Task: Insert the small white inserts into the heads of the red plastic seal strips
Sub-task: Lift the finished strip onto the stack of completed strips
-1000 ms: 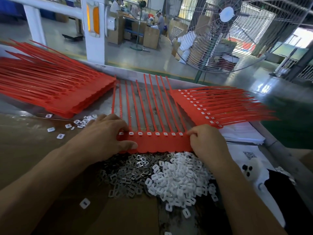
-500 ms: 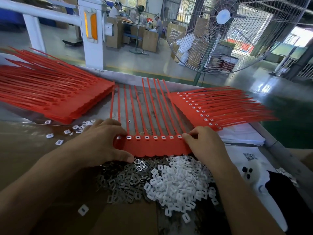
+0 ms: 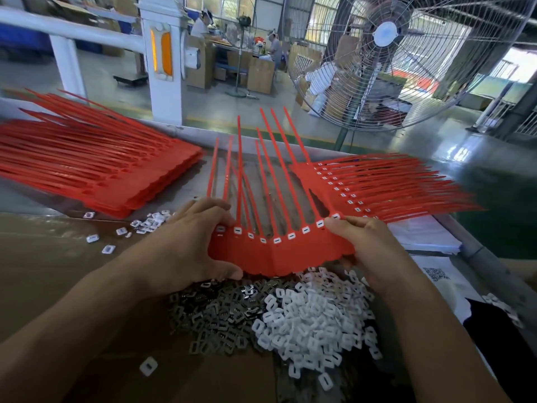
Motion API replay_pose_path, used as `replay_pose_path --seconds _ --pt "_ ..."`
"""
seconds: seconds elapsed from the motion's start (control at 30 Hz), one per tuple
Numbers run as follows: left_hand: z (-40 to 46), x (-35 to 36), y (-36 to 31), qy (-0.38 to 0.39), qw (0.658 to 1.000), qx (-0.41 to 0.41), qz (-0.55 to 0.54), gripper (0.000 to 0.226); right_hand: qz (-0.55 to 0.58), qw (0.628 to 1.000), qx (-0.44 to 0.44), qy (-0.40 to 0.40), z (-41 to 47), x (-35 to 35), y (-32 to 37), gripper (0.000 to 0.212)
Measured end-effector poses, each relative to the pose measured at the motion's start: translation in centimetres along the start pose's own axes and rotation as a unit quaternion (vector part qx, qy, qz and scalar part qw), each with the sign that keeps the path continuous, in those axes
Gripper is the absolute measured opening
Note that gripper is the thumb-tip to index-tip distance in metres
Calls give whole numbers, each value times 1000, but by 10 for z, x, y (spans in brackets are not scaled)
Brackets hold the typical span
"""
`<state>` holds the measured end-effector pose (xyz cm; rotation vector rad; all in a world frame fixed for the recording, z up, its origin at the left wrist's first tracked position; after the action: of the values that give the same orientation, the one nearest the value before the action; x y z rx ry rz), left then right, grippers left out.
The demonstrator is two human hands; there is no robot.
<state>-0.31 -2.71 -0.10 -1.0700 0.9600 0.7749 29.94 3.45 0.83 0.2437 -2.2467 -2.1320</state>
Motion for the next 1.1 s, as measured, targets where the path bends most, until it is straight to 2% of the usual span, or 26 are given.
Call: replay_pose_path --seconds 0.13,0.3,0.63,0.77,0.9,1.03,1.1 --pt "0 -1 -3 -23 999 21 11 93 -41 999 4 11 -5 -5 1 20" --pt "0 -5 -3 -38 998 36 35 94 -84 996 -2 5 -5 -6 2 23" --pt "-1 -7 0 -100 993 34 47 90 -68 995 -72 -28 -6 -4 5 17" --pt "3 -4 -1 -144 987 6 76 92 -59 993 -99 -26 -6 0 4 19" --pt "1 -3 1 -168 985 -10 40 83 -19 993 -88 -75 0 2 3 19" --pt "0 0 0 -187 982 -17 27 69 80 985 -51 -143 10 -3 2 18" --pt "0 1 -1 -194 980 -17 29 63 85 982 -44 -165 13 -6 1 20"
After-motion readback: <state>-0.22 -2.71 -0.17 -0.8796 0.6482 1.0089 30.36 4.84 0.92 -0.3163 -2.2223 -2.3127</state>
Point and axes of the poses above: each hand's wrist, its own z-axis towards the middle knuckle, its own x-axis out of the palm, y = z × x, the point moved 1 cm from there along z, towards the middle knuckle, and after that the axes turned 6 degrees about z, right-handed, at the moved point
